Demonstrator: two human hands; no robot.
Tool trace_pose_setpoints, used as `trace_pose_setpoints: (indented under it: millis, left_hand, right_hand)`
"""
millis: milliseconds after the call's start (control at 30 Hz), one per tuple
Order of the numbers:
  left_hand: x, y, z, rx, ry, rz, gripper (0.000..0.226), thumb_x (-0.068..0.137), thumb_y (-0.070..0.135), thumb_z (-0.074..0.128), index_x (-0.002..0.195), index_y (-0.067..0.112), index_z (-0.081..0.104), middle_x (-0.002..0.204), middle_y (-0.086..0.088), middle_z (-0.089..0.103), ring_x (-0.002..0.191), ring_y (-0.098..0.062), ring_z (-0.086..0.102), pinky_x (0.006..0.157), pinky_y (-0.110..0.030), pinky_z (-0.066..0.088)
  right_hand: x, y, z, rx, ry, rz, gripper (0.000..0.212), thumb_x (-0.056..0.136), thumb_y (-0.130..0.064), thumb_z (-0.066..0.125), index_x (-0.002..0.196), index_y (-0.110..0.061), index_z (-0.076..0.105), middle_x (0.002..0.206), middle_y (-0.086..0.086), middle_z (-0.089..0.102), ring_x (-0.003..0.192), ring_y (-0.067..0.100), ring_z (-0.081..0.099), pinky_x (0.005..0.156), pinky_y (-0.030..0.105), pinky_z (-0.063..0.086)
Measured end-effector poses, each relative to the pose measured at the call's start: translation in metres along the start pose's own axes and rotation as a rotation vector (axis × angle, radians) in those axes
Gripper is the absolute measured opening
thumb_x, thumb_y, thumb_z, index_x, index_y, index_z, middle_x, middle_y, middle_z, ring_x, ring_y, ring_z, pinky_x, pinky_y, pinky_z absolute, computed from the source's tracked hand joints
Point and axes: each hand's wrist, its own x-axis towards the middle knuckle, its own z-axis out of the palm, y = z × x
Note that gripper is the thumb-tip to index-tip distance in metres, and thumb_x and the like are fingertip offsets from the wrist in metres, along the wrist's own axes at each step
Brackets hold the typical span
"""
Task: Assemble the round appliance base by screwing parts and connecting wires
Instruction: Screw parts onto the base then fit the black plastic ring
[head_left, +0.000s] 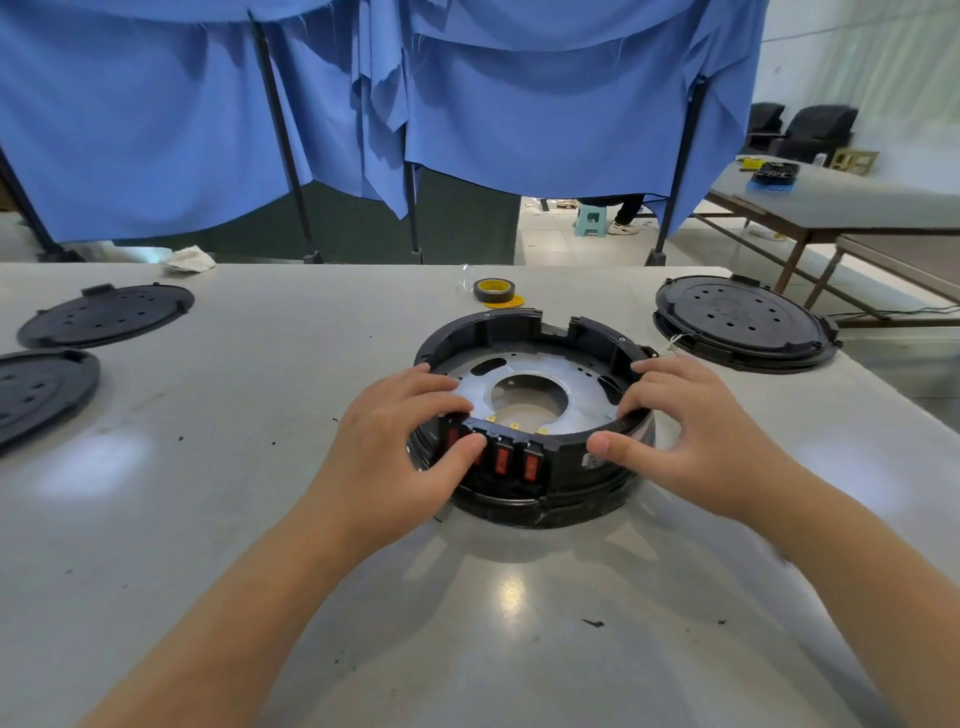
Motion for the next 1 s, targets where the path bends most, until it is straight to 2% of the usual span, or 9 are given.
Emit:
trace_pose_setpoints:
  millis: [100, 233, 367, 433, 567, 667, 833, 900, 1000]
  left_hand:
    - [-0.003, 0.011, 0.003, -0.035, -0.049, 0.046, 0.035, 0.076, 0.043, 0.067, 0.107, 0.027, 0.072, 0.123, 0.015, 0.061, 0.13, -0.005, 0.044, 0.111, -0.043, 0.032]
    - [-0.011, 0.024, 0.012, -0.037, -0.077, 0.117, 0.035, 0.081, 0.051, 0.059, 0.105, 0.029, 0.072, 0.112, 0.021, 0.063, 0.124, 0.003, 0.045, 0.116, -0.047, 0.02]
    - [-0.013, 0.022, 0.015, -0.035, -0.055, 0.085, 0.036, 0.079, 0.057, 0.052, 0.09, 0.028, 0.069, 0.092, 0.023, 0.063, 0.108, 0.004, 0.052, 0.12, -0.039, 0.006]
    - [-0.01, 0.017, 0.012, -0.042, -0.05, 0.049, 0.036, 0.076, 0.06, 0.055, 0.083, 0.026, 0.066, 0.086, 0.021, 0.062, 0.103, 0.002, 0.054, 0.12, -0.036, 0.005]
    - [-0.003, 0.006, 0.001, -0.063, -0.128, 0.019, 0.014, 0.075, 0.05, 0.066, 0.077, 0.036, 0.063, 0.091, 0.022, 0.062, 0.109, 0.005, 0.053, 0.121, -0.043, 0.004]
    - [-0.001, 0.001, -0.007, -0.056, -0.17, 0.02, 0.022, 0.074, 0.056, 0.061, 0.079, 0.035, 0.064, 0.095, 0.019, 0.064, 0.114, 0.005, 0.051, 0.12, -0.044, 0.007]
    - [-0.003, 0.013, -0.009, 0.045, -0.133, 0.092, 0.04, 0.071, 0.064, 0.058, 0.092, 0.031, 0.066, 0.093, 0.021, 0.063, 0.107, 0.003, 0.053, 0.12, -0.034, 0.007]
    - [-0.006, 0.021, -0.003, 0.086, -0.159, 0.177, 0.043, 0.071, 0.063, 0.062, 0.096, 0.029, 0.069, 0.089, 0.02, 0.063, 0.097, 0.0, 0.057, 0.118, -0.037, 0.017]
    - [-0.009, 0.024, 0.005, 0.123, -0.194, 0.248, 0.036, 0.075, 0.057, 0.06, 0.082, 0.023, 0.07, 0.072, 0.015, 0.064, 0.074, -0.007, 0.059, 0.109, -0.035, 0.031]
  right_hand:
    - [-0.002, -0.019, 0.014, -0.081, 0.086, -0.056, 0.057, 0.071, -0.079, 0.049, 0.062, -0.024, 0.053, 0.068, -0.013, 0.053, 0.083, 0.013, 0.052, 0.108, 0.033, 0.027]
    - [-0.008, -0.041, 0.032, -0.044, 0.122, -0.092, 0.047, 0.078, -0.066, 0.049, 0.062, -0.023, 0.051, 0.059, -0.011, 0.05, 0.067, 0.013, 0.048, 0.096, 0.033, 0.036]
    - [-0.01, -0.046, 0.028, 0.1, 0.031, -0.175, 0.025, 0.09, -0.038, 0.049, 0.086, -0.019, 0.065, 0.082, -0.011, 0.06, 0.087, 0.007, 0.053, 0.089, 0.024, 0.037]
    - [-0.008, -0.037, 0.018, 0.11, 0.022, -0.165, 0.02, 0.088, -0.027, 0.05, 0.094, -0.018, 0.067, 0.092, -0.01, 0.062, 0.103, 0.009, 0.052, 0.098, 0.025, 0.035]
    - [-0.003, -0.013, 0.001, 0.025, -0.042, -0.109, 0.018, 0.09, -0.03, 0.055, 0.097, -0.021, 0.069, 0.104, -0.011, 0.063, 0.125, 0.008, 0.044, 0.111, 0.036, 0.027]
    - [-0.002, -0.012, -0.001, 0.011, -0.069, -0.123, 0.019, 0.087, -0.039, 0.059, 0.092, -0.023, 0.07, 0.099, -0.01, 0.063, 0.111, 0.01, 0.049, 0.101, 0.033, 0.035]
    - [-0.005, -0.034, 0.008, 0.005, -0.036, -0.158, 0.042, 0.077, -0.064, 0.059, 0.078, -0.024, 0.071, 0.074, -0.011, 0.06, 0.08, 0.011, 0.052, 0.079, 0.028, 0.039]
    - [-0.008, -0.045, 0.018, 0.054, -0.028, -0.181, 0.041, 0.079, -0.06, 0.057, 0.077, -0.022, 0.07, 0.071, -0.01, 0.06, 0.075, 0.009, 0.054, 0.077, 0.026, 0.04]
    - [-0.011, -0.048, 0.022, 0.179, 0.002, -0.187, 0.027, 0.088, -0.042, 0.056, 0.084, -0.02, 0.07, 0.078, -0.012, 0.062, 0.082, 0.005, 0.056, 0.08, 0.024, 0.042]
